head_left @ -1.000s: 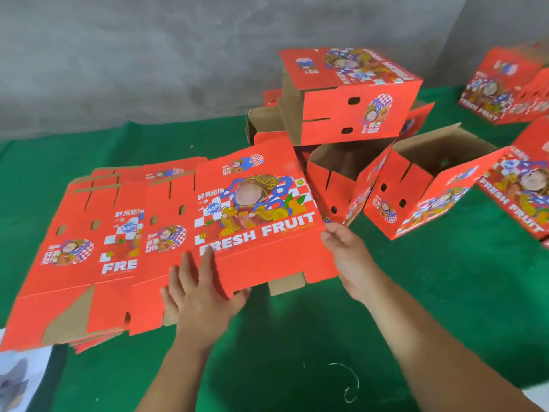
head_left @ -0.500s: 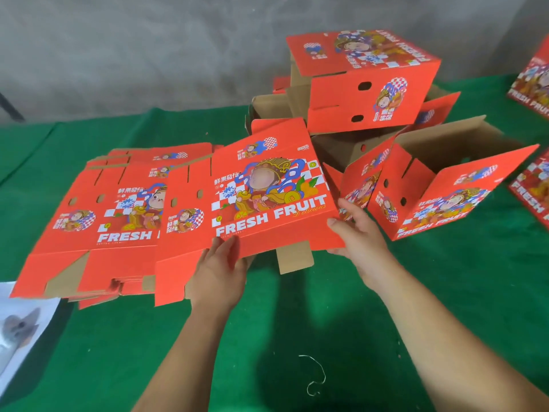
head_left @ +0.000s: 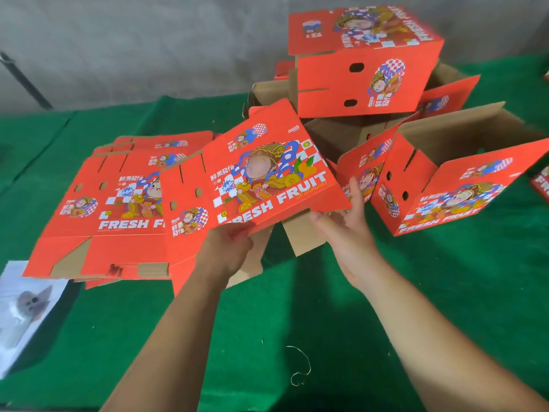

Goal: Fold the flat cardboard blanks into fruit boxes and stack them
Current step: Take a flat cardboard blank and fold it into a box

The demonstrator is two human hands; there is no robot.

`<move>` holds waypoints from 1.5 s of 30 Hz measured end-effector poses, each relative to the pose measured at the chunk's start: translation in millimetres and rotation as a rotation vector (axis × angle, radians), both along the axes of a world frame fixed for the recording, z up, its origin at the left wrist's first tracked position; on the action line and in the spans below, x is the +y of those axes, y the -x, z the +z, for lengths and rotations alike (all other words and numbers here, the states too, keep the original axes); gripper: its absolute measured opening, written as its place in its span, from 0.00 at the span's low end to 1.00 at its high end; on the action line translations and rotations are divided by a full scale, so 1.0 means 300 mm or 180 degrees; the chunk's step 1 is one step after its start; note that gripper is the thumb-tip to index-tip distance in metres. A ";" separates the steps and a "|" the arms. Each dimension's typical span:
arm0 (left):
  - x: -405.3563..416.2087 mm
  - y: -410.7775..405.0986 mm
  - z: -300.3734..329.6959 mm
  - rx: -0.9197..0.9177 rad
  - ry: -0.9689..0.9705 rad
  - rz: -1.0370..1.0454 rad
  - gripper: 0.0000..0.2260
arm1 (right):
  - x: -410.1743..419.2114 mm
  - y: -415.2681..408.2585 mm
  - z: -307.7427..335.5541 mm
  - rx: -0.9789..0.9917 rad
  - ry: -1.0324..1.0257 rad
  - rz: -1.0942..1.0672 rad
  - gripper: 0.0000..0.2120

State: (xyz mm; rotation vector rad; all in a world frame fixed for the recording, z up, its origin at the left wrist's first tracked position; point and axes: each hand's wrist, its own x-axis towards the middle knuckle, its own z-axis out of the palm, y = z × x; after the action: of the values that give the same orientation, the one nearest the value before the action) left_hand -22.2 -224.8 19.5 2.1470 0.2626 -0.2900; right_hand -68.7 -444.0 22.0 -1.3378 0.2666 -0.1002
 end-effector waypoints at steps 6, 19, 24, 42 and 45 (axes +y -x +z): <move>-0.091 0.012 0.053 -0.0332 0.0233 0.0392 0.16 | 0.043 -0.059 0.037 -0.0306 0.0346 0.0440 0.31; -0.158 -0.039 0.244 -0.1243 -0.1487 -0.0491 0.11 | -0.009 -0.148 0.210 -0.0387 0.1361 0.0599 0.36; -0.195 -0.089 0.309 -0.1539 -0.0777 -0.0372 0.09 | -0.013 -0.039 0.178 -0.0228 0.3580 0.1230 0.38; -0.474 -0.010 0.404 -0.0599 0.2863 0.0675 0.08 | -0.310 -0.095 0.342 0.0182 0.5321 -0.0794 0.46; -0.469 0.007 0.376 -0.0296 0.3299 0.0892 0.11 | -0.306 -0.091 0.353 0.0096 0.5463 -0.1221 0.35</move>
State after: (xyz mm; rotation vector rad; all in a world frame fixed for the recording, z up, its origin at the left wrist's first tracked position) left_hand -24.3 -365.5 132.2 1.0803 0.2729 -0.1133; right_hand -41.3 -535.7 127.9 -2.9670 0.4895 -0.7572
